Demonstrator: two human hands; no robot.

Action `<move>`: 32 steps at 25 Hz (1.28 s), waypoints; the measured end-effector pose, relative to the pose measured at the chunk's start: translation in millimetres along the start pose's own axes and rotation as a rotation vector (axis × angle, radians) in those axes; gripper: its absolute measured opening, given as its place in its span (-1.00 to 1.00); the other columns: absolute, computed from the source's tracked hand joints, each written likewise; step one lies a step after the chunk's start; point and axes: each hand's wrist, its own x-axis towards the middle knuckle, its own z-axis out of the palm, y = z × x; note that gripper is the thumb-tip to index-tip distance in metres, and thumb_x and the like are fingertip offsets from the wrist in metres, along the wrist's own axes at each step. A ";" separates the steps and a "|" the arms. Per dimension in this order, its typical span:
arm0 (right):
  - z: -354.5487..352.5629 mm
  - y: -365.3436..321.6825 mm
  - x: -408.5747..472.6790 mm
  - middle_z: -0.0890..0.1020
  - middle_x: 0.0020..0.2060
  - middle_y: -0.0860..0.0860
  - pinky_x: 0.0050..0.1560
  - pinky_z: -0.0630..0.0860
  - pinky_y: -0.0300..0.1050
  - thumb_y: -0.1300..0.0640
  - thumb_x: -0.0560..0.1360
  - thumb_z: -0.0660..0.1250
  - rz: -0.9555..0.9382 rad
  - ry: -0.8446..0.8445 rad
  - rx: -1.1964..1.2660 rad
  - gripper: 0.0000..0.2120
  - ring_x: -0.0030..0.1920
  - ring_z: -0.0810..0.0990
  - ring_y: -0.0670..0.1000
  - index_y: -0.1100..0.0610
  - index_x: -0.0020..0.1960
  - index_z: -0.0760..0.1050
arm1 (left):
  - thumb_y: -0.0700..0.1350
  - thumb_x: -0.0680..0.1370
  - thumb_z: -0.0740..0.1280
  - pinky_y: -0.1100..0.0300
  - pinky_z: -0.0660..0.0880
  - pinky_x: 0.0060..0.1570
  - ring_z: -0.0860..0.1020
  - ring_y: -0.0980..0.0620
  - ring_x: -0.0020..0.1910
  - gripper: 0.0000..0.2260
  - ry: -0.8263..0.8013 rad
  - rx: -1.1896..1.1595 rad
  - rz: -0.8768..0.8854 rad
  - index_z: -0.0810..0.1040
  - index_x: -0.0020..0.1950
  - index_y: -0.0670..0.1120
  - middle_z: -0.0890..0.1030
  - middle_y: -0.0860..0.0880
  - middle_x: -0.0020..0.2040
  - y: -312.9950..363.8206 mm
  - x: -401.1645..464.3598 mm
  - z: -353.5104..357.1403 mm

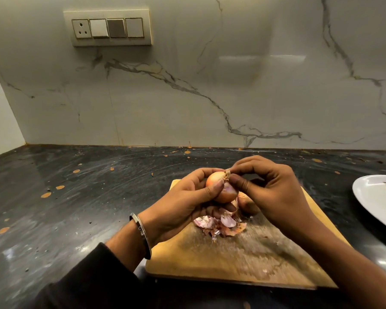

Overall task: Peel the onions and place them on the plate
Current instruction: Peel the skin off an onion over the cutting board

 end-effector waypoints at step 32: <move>17.6 0.8 -3.7 0.50 -0.35 -0.02 -0.47 0.36 -0.31 0.27 0.63 0.19 0.412 -0.030 0.522 -0.70 -0.42 0.42 -0.15 0.04 -0.22 0.52 | -0.11 0.58 0.26 0.17 0.57 -0.07 0.58 -0.02 0.00 -0.69 -0.009 0.032 -0.001 0.42 0.33 0.01 0.50 -0.18 0.21 -5.3 -0.4 7.6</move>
